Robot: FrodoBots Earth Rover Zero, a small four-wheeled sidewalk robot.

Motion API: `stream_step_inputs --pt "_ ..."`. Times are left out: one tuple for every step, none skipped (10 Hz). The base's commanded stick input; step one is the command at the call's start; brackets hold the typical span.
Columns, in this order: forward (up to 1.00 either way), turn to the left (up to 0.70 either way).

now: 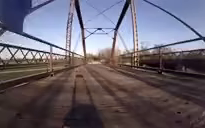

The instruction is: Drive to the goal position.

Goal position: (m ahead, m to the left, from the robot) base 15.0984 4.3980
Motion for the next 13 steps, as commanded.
stream_step_inputs --pt "0.7 0.0" --pt "0.7 0.0" --pt "0.7 0.0" --pt "0.7 0.0" --pt "0.7 0.01" --pt "0.7 0.02" --pt "0.7 0.03" --pt "0.7 0.04" --pt "0.7 0.05" --pt "0.7 0.06" --pt "0.7 0.07" --pt "0.7 0.08" --pt "0.7 0.09"
